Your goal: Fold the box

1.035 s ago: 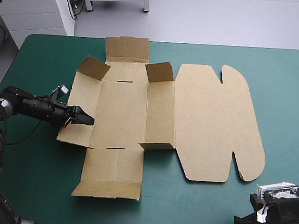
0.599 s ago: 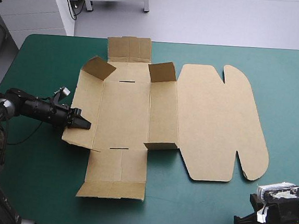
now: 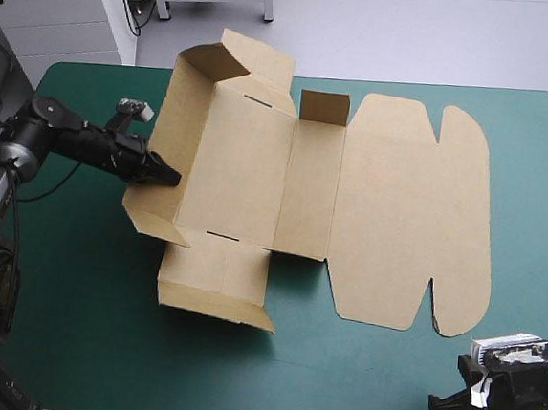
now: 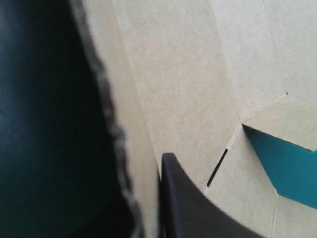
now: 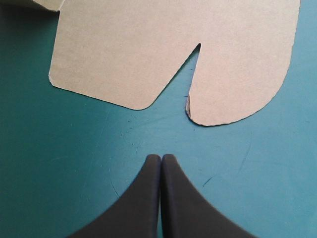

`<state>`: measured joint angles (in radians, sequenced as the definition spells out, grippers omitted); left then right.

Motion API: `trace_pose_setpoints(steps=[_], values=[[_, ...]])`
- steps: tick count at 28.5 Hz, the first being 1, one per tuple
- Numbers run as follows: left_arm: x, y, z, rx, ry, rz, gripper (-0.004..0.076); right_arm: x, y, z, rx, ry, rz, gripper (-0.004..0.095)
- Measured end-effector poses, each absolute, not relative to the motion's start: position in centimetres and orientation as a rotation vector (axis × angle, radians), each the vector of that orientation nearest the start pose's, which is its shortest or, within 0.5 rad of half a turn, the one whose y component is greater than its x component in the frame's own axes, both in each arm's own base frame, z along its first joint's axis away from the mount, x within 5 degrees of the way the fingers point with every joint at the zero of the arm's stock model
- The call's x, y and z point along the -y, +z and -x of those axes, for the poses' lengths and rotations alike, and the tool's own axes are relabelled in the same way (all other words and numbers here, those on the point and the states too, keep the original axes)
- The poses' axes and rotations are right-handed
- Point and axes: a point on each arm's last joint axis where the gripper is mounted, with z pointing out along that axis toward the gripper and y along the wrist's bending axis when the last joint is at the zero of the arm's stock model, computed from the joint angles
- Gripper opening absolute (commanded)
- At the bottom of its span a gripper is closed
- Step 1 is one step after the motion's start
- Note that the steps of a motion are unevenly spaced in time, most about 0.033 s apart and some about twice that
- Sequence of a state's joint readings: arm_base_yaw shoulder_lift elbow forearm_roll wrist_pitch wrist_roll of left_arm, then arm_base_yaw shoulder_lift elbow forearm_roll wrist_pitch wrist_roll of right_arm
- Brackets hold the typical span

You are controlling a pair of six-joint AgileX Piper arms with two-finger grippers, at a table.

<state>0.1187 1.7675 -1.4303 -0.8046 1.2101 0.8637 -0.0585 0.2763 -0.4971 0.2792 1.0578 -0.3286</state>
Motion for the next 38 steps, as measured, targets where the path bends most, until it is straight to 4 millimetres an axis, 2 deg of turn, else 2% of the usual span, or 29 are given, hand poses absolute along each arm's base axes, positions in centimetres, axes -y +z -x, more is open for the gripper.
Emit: trace_pose_setpoints(steps=[1,2,5,6,9,12,16,22,26,31,34,38], values=[[2.7,30.1,-36.3,-2.463,-0.796,-0.675,-0.0008,-2.0,27.5,-3.8,-2.266,0.15,0.272,-0.0019],[4.1,32.8,-36.3,-2.426,-0.689,-0.769,-0.0008,-2.0,27.5,-3.8,-2.266,0.15,0.272,-0.0019],[6.9,37.1,-35.9,-2.348,-0.524,-0.899,-0.0008,-2.0,27.5,-3.8,-2.266,0.15,0.272,-0.0019],[8.7,39.2,-35.5,-2.298,-0.443,-0.964,-0.0008,-2.0,27.5,-3.8,-2.266,0.15,0.272,-0.0019],[11.2,42.3,-34.6,-2.201,-0.293,-1.067,-0.0008,-2.0,27.5,-3.8,-2.266,0.15,0.272,-0.0019],[13.6,44.4,-33.4,-2.109,-0.142,-1.169,-0.0008,-2.0,27.5,-3.8,-2.266,0.149,0.272,-0.0019],[15.8,45.1,-32.1,-2.043,0.027,-1.274,-0.0008,-2.0,27.5,-3.8,-2.267,0.149,0.272,-0.0019],[18.0,45.2,-31.0,-1.967,0.268,-1.392,-0.0008,-2.0,27.5,-3.8,-2.267,0.149,0.272,-0.0019],[19.5,45.3,-30.0,-1.894,0.371,-1.469,-0.0008,-2.0,27.5,-3.8,-2.267,0.148,0.272,-0.0019],[21.6,45.4,-28.7,-1.801,0.42,-1.542,-0.0008,-1.9,27.5,-3.8,-2.267,0.147,0.272,-0.0019],[23.1,44.6,-28.1,-1.731,0.483,-1.592,-0.0008,-1.9,27.5,-3.8,-2.267,0.147,0.272,-0.0019],[25.0,42.0,-27.6,-1.663,0.599,-1.669,-0.0008,-1.9,27.5,-3.8,-2.267,0.147,0.272,-0.0019]])
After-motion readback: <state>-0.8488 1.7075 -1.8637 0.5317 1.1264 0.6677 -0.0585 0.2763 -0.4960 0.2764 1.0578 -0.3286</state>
